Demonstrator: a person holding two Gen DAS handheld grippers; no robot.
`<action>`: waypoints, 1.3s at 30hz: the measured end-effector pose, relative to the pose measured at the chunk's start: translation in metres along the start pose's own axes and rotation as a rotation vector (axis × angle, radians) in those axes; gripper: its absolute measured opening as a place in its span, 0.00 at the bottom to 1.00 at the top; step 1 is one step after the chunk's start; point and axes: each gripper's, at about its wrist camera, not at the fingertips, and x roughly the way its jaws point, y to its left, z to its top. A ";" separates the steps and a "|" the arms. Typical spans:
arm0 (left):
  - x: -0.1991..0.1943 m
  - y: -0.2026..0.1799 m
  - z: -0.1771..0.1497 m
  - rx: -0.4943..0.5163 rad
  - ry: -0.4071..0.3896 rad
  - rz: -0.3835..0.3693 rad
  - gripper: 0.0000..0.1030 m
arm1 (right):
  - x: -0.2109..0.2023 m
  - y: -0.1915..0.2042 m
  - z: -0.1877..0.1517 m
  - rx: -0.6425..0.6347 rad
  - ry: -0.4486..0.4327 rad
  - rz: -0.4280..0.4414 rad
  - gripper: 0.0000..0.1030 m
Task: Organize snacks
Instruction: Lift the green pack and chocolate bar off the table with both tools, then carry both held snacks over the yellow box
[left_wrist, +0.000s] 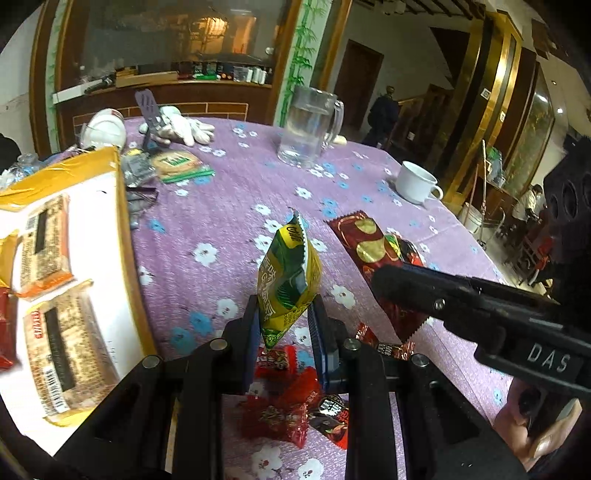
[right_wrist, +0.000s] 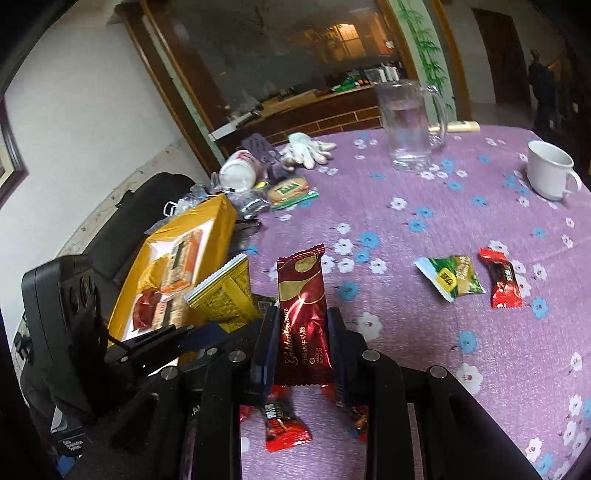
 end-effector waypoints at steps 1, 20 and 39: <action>-0.002 0.001 0.000 -0.002 -0.007 0.006 0.21 | 0.000 0.002 0.000 -0.005 -0.002 0.003 0.25; -0.077 0.072 -0.027 -0.133 -0.143 0.135 0.22 | 0.005 0.029 -0.010 -0.077 0.005 0.092 0.25; -0.078 0.151 -0.067 -0.367 -0.056 0.137 0.22 | 0.056 0.148 -0.037 -0.204 0.201 0.249 0.25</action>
